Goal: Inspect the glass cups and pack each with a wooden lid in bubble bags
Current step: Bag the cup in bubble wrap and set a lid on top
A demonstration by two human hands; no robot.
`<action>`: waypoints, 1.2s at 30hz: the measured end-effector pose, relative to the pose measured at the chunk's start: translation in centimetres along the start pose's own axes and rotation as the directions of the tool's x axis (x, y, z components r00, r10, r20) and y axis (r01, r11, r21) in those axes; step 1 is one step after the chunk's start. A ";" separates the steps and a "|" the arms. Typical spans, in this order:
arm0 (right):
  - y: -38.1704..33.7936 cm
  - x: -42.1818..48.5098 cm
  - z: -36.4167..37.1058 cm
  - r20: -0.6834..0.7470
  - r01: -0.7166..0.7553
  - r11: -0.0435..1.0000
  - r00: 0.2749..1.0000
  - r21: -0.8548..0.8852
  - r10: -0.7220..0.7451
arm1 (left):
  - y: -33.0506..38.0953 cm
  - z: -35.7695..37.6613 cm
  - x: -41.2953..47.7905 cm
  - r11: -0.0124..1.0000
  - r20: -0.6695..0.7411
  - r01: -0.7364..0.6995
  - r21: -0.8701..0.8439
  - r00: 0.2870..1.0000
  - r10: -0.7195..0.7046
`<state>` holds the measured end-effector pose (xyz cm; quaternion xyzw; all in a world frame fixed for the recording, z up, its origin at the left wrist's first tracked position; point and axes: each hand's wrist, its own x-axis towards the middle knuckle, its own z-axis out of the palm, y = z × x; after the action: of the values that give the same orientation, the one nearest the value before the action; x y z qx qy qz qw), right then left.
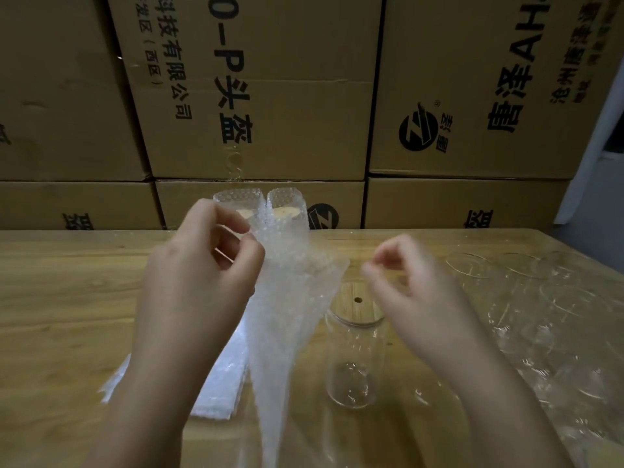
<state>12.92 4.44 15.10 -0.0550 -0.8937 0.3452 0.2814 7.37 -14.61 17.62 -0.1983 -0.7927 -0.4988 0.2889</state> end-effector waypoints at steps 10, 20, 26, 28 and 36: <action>2.5 0.6 1.5 0.356 0.012 0.986 0.933 -0.165 0.048 | -1.0 1.4 0.4 0.999 0.060 0.026 0.041 0.998 -0.029; 1.2 1.0 -0.8 -0.572 0.141 0.936 0.817 0.322 0.074 | -1.8 2.3 0.6 0.998 0.149 0.060 0.013 0.987 -0.061; 0.8 0.8 -2.4 -0.489 0.258 0.591 0.829 0.764 0.271 | -2.1 2.3 0.6 0.999 0.171 0.050 0.007 0.984 -0.050; 0.7 0.9 -2.3 -0.378 0.166 0.572 0.884 0.804 0.275 | -2.2 2.2 0.7 0.998 0.169 0.058 -0.012 0.984 -0.056; 0.3 0.7 -0.9 -0.295 0.095 0.762 0.947 0.641 0.130 | -2.6 2.0 1.0 0.998 0.166 0.058 -0.035 0.985 -0.051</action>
<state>12.82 5.38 15.79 -0.0186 -0.6607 0.6209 0.4214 4.53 -13.85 15.83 -0.2228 -0.8089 -0.5040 0.2047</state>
